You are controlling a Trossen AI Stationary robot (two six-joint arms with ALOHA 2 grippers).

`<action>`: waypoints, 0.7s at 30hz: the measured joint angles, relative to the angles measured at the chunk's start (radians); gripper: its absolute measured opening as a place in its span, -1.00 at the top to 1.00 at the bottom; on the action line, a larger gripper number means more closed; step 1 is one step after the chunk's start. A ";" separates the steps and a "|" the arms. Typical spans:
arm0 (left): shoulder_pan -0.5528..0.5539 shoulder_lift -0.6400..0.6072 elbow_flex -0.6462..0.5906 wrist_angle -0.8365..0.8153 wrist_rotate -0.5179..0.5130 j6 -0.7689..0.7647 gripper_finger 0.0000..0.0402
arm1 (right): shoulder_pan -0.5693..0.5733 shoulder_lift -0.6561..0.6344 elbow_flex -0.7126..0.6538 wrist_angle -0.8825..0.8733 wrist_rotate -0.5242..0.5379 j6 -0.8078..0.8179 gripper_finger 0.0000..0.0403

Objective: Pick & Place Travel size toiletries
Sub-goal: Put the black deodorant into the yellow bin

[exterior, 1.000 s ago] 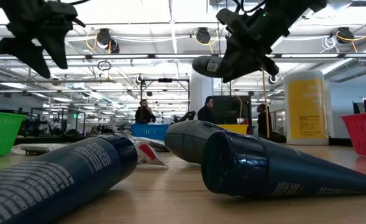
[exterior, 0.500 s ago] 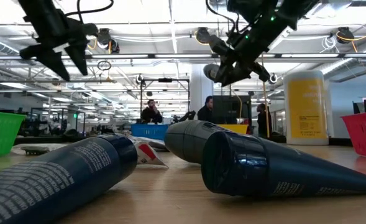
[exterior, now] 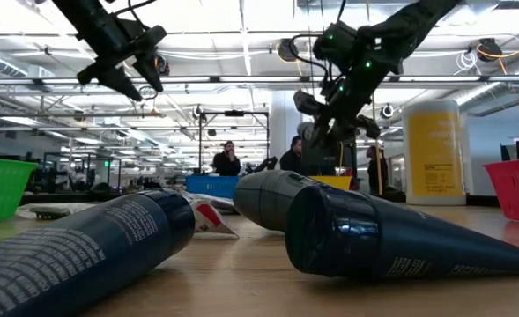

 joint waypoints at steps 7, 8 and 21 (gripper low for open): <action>0.072 0.000 0.000 0.033 0.023 0.068 -0.22 | -0.060 0.045 0.000 0.022 -0.052 -0.006 0.61; 0.082 0.000 0.000 0.033 0.023 0.068 -0.22 | -0.065 0.059 0.001 0.026 -0.065 -0.006 0.61; 0.155 0.000 0.000 0.031 0.033 0.222 -0.22 | -0.120 0.158 0.000 0.036 -0.184 0.042 0.61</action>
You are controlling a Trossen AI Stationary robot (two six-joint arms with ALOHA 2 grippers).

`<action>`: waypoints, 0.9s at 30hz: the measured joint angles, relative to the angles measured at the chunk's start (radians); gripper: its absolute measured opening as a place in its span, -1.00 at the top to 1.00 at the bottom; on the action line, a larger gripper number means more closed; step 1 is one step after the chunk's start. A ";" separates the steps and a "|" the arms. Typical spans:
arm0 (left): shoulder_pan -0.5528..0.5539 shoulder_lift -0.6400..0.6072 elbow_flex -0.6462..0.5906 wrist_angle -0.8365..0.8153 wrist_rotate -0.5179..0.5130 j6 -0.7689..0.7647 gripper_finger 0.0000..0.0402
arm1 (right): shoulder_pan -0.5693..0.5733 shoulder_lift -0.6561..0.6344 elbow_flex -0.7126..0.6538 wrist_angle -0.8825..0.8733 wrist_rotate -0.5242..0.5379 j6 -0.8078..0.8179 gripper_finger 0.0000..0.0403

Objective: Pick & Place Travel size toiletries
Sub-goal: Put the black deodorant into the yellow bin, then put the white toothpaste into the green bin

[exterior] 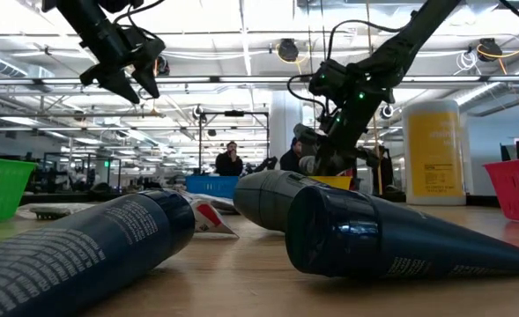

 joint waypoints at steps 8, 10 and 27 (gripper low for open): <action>0.043 0.050 0.000 0.001 0.053 0.046 -0.22 | -0.018 0.000 0.000 0.007 -0.020 0.071 0.42; 0.053 0.075 0.000 0.001 0.079 0.047 -0.22 | -0.022 0.000 0.000 0.009 -0.021 0.089 0.30; 0.067 0.123 0.000 0.006 0.370 0.071 -0.22 | -0.015 -0.164 0.000 0.044 -0.019 -0.035 0.34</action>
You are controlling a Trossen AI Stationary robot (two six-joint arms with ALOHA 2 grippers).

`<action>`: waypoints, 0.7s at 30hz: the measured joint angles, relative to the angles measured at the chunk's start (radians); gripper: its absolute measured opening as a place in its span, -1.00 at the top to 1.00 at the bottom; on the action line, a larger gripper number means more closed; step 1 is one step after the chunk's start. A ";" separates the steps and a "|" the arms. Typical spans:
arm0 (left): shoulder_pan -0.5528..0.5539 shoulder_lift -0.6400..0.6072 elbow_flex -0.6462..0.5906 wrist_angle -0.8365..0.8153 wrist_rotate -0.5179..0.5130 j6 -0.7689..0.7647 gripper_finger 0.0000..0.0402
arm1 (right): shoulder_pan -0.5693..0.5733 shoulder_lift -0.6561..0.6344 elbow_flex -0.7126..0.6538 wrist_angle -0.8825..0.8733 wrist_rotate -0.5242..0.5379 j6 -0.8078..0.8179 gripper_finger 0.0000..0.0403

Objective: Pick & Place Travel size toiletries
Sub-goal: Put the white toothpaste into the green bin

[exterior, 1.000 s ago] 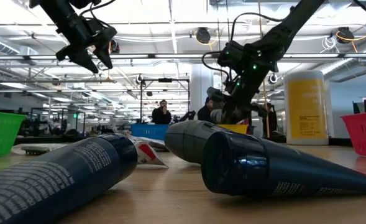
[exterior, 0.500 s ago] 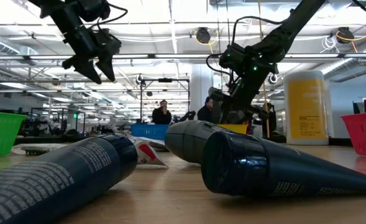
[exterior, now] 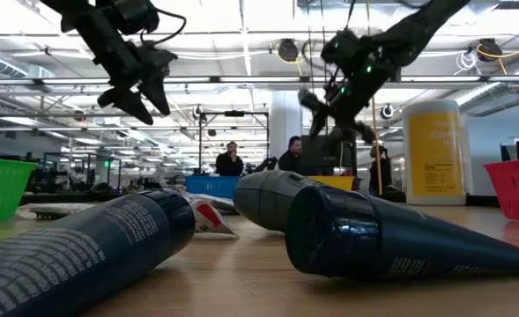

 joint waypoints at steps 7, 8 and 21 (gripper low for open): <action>-0.069 0.023 0.000 -0.089 0.139 0.002 -0.22 | 0.084 -0.145 0.000 -0.016 0.001 -0.130 0.40; -0.084 0.024 0.000 -0.101 0.154 0.004 -0.22 | 0.105 -0.159 0.000 -0.018 0.001 -0.139 0.41; -0.344 0.146 0.001 -0.175 0.160 -0.113 -0.22 | 0.356 -0.210 0.000 -0.013 0.003 -0.134 0.56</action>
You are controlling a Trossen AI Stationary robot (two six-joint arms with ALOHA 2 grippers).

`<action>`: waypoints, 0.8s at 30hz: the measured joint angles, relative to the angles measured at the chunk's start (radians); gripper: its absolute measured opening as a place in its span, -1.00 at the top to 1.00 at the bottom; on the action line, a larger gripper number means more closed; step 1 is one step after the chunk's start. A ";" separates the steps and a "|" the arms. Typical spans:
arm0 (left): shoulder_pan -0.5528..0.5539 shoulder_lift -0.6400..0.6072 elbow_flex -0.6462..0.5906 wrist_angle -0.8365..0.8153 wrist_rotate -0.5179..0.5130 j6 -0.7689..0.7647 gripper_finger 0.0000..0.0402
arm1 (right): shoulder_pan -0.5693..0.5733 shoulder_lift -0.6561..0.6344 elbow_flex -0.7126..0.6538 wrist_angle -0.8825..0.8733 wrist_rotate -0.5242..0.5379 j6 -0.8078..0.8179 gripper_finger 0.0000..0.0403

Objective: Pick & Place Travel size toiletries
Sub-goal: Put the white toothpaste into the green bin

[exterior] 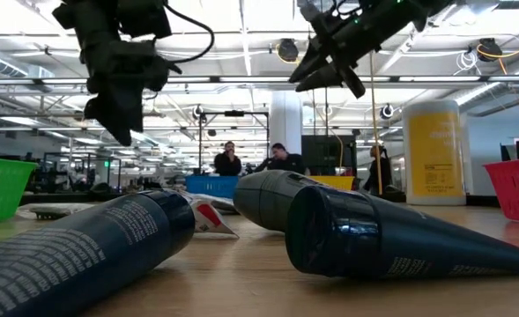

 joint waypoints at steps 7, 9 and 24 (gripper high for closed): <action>-0.077 0.087 0.000 -0.129 -0.043 0.024 -0.22 | 0.109 0.000 0.000 0.001 0.004 0.038 0.62; -0.082 0.101 0.000 -0.186 -0.044 0.007 -0.22 | 0.140 0.000 0.000 0.001 0.022 0.055 0.64; -0.118 0.143 0.000 0.181 -0.101 -0.351 -0.22 | 0.334 0.000 0.000 0.004 0.165 0.141 0.74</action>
